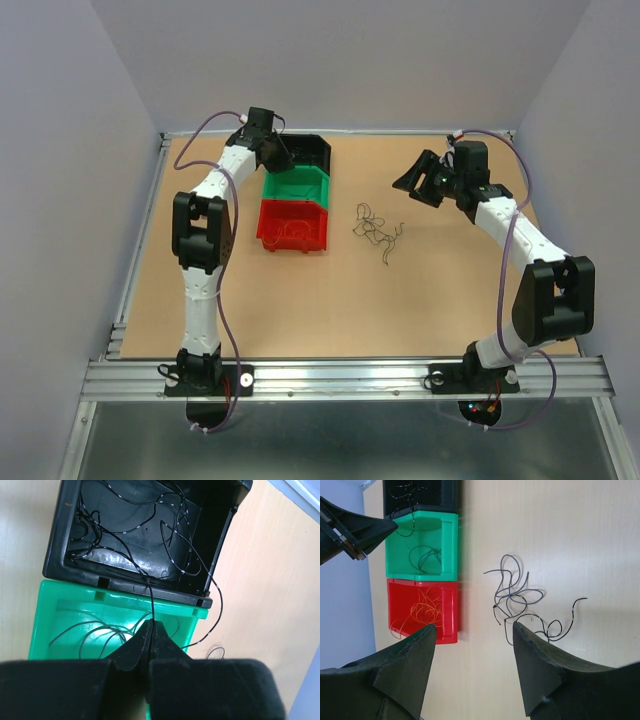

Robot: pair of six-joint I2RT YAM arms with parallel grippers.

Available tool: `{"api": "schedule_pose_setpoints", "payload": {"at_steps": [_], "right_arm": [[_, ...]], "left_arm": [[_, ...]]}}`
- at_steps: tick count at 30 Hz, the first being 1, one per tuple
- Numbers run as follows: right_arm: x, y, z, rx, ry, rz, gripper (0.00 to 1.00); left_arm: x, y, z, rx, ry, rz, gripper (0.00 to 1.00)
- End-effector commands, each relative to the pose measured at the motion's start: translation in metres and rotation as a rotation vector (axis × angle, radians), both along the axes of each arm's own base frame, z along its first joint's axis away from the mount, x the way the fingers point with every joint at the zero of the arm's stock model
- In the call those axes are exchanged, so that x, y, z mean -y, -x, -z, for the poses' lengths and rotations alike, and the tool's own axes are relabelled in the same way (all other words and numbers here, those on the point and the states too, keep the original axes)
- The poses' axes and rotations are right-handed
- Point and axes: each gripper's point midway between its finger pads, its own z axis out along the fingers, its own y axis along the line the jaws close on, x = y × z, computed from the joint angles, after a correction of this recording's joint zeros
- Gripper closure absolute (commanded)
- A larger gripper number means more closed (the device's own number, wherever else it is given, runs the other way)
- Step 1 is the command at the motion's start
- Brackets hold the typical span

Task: Untangle the cables

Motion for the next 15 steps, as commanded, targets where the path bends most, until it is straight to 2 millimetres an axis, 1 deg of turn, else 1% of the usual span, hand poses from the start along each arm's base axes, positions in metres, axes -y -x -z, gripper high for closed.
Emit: {"api": "schedule_pose_setpoints", "payload": {"at_steps": [1, 2, 3, 4, 6, 7, 8, 9, 11, 12, 13, 14, 15], "right_arm": [[0.002, -0.006, -0.01, 0.038, 0.002, -0.01, 0.32], [0.002, -0.006, -0.008, 0.034, 0.0, -0.008, 0.32], [0.002, -0.006, -0.007, 0.032, 0.0, -0.008, 0.32], [0.002, -0.006, -0.006, 0.029, 0.0, -0.008, 0.32], [0.002, -0.005, -0.005, 0.024, -0.002, -0.008, 0.32], [0.002, -0.006, -0.004, 0.023, -0.003, -0.008, 0.32], [0.002, -0.006, -0.004, 0.023, -0.003, -0.008, 0.32], [0.001, -0.005, -0.002, 0.018, -0.002, -0.009, 0.32], [0.001, -0.006, 0.0, 0.014, 0.0, -0.01, 0.32], [0.001, -0.006, -0.001, 0.015, 0.0, -0.009, 0.32], [0.002, -0.007, 0.0, 0.015, 0.001, -0.008, 0.32], [0.001, -0.007, -0.001, 0.016, -0.001, -0.01, 0.32], [0.001, -0.008, -0.001, 0.014, 0.0, -0.01, 0.32]], "left_arm": [[-0.007, -0.016, -0.043, 0.097, 0.015, -0.027, 0.98], [-0.007, -0.018, -0.043, 0.099, 0.018, -0.032, 1.0], [-0.008, -0.021, -0.042, 0.098, 0.028, -0.042, 1.0], [-0.008, -0.023, -0.046, 0.106, 0.037, -0.047, 1.0], [-0.008, -0.03, -0.047, 0.109, 0.054, -0.061, 1.0], [-0.007, -0.033, -0.041, 0.098, 0.065, -0.077, 1.0], [-0.007, -0.036, -0.041, 0.097, 0.074, -0.084, 1.0], [-0.006, -0.041, -0.045, 0.111, 0.08, -0.09, 1.0], [-0.007, -0.047, -0.034, 0.099, 0.077, -0.103, 1.0], [-0.008, -0.053, -0.041, 0.118, 0.07, -0.115, 1.0], [-0.009, -0.055, -0.037, 0.111, 0.061, -0.121, 1.0], [-0.011, -0.058, -0.026, 0.1, 0.048, -0.127, 1.0], [-0.012, -0.064, -0.032, 0.12, 0.04, -0.13, 1.0]]}}
